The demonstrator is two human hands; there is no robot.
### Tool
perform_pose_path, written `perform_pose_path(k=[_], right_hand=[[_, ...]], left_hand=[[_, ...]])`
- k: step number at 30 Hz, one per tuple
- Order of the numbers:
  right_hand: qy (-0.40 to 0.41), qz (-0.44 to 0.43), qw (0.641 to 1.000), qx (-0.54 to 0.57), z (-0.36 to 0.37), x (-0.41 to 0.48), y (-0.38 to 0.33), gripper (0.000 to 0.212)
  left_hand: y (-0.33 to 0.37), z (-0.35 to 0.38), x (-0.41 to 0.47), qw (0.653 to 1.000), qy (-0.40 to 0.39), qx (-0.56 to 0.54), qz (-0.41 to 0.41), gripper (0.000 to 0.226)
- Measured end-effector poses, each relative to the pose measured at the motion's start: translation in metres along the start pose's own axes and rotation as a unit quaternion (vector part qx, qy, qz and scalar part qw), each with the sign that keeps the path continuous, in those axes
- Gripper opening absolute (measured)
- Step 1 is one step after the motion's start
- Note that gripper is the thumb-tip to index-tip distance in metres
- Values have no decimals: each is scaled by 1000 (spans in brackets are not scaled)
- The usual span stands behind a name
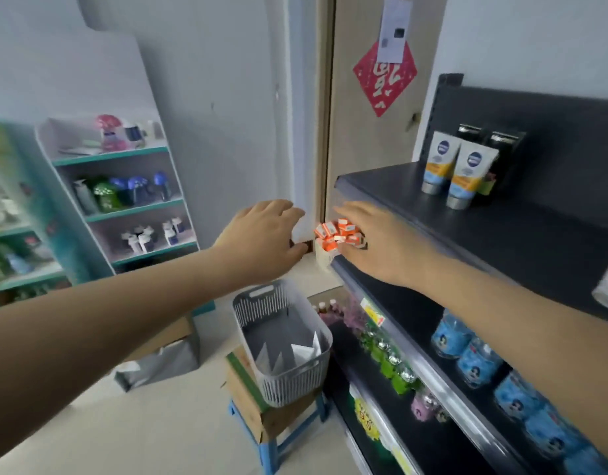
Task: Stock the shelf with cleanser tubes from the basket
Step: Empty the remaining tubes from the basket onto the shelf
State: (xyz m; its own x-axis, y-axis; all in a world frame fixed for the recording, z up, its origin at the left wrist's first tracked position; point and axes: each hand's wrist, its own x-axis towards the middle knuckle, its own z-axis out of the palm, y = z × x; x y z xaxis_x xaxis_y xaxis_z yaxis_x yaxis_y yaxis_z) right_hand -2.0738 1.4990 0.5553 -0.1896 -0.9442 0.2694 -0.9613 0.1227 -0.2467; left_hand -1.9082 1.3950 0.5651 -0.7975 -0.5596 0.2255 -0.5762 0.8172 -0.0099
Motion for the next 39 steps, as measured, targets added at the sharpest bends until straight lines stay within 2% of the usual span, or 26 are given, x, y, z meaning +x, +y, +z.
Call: perform_pose_path(k=[6, 15, 22, 29, 34, 39], right_hand=[[-68, -8, 997, 28, 76, 49, -11, 61], [-190, -23, 981, 28, 203, 122, 28, 61], [-308, -55, 948, 52, 310, 160, 51, 61], [-433, -112, 894, 38, 407, 157, 73, 49], [-456, -141, 878, 21, 466, 149, 87, 47], [-463, -159, 872, 28, 516, 137, 99, 41]], left_hand=[[-65, 59, 7, 998, -53, -27, -36, 58], [-128, 183, 51, 974, -156, -111, -121, 57], [-155, 292, 82, 926, -243, -182, -226, 49], [-170, 386, 84, 860, -324, -232, -319, 39], [-173, 439, 80, 834, -373, -242, -327, 27], [-172, 484, 78, 838, -406, -215, -295, 20]])
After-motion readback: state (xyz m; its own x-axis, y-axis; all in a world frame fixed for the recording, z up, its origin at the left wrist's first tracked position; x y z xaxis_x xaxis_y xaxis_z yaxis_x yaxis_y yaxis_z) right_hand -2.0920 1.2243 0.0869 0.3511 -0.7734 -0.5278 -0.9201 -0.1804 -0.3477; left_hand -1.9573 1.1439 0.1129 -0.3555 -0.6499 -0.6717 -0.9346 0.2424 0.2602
